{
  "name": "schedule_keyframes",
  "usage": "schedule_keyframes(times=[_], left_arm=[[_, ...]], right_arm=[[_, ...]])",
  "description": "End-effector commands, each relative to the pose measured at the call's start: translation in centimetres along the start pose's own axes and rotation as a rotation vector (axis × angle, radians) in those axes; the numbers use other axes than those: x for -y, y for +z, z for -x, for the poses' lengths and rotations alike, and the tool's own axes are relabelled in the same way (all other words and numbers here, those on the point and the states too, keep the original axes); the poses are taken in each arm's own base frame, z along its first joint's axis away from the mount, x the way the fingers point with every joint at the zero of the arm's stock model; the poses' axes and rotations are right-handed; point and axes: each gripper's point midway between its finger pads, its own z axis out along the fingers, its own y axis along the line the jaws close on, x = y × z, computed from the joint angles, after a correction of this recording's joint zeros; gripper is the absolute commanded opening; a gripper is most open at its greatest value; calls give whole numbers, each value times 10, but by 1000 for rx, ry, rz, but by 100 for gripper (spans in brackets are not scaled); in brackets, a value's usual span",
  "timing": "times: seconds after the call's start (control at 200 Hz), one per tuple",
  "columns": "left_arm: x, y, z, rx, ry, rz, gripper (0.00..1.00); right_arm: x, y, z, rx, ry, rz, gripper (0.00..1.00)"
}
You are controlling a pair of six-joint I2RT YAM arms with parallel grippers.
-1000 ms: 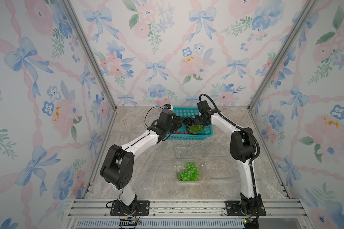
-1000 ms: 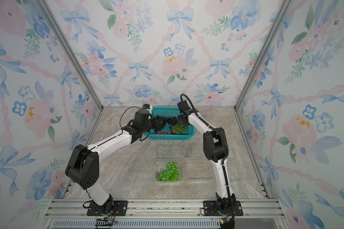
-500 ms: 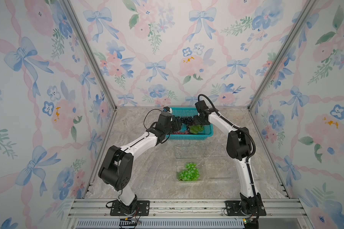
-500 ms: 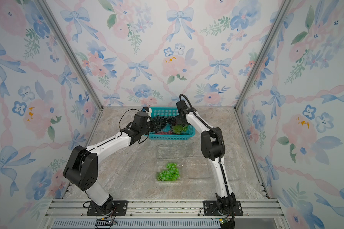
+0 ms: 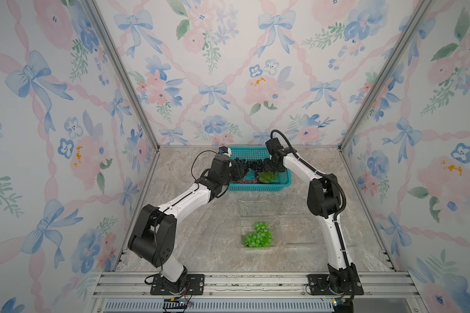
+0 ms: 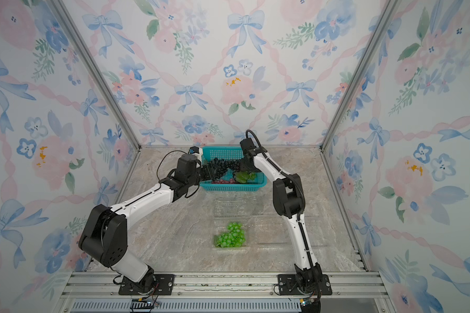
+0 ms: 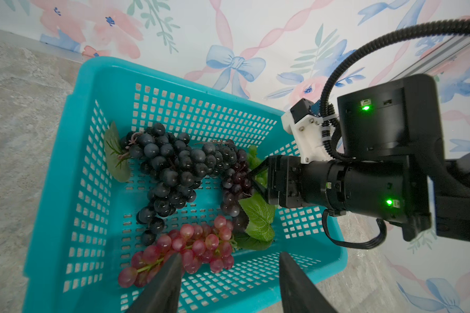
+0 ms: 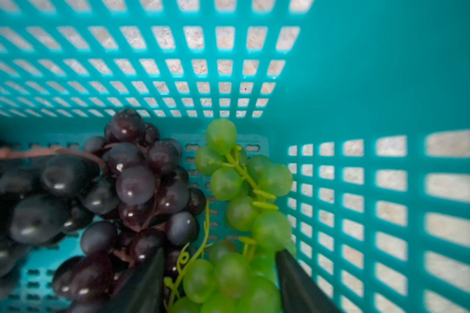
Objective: Pack grapes into containers
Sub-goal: Pick up the grape from the basket.
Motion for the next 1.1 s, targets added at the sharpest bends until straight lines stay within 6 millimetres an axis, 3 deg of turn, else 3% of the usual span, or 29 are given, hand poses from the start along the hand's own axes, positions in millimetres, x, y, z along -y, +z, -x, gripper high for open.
schedule_keyframes(times=[0.0,0.15,0.2,0.28,0.345,0.385,0.45,0.52,0.635,0.685,0.77,0.895,1.095], left_arm=[[4,-10,11,34,11,-30,59],[2,-14,13,47,6,-29,59],[0,-14,14,51,3,-28,59],[-3,-15,12,51,-3,-25,59],[-6,-15,13,54,-8,-23,59],[-6,-16,14,57,-11,-25,59],[-7,-16,13,57,-16,-28,59],[-7,-17,14,60,-19,-32,59],[-8,-20,14,65,-23,-33,59],[-9,-20,14,67,-27,-32,59],[-10,-21,14,69,-30,-30,59],[-11,-22,14,71,-34,-34,59],[-10,-24,17,77,-40,-39,59]], right_arm=[[-5,18,-21,-83,-2,7,74],[-2,21,-21,-92,11,1,70],[-2,21,-21,-95,20,9,63],[-2,23,-23,-104,27,17,42],[-2,23,-23,-101,27,16,36],[-1,23,-23,-101,28,16,38],[0,24,-22,-100,33,12,55],[2,26,-22,-102,39,5,64],[4,31,-25,-117,52,9,65],[4,33,-27,-125,55,11,58],[5,33,-28,-128,55,11,37],[3,25,-24,-110,49,22,17],[2,-6,-8,-41,-1,19,7]])
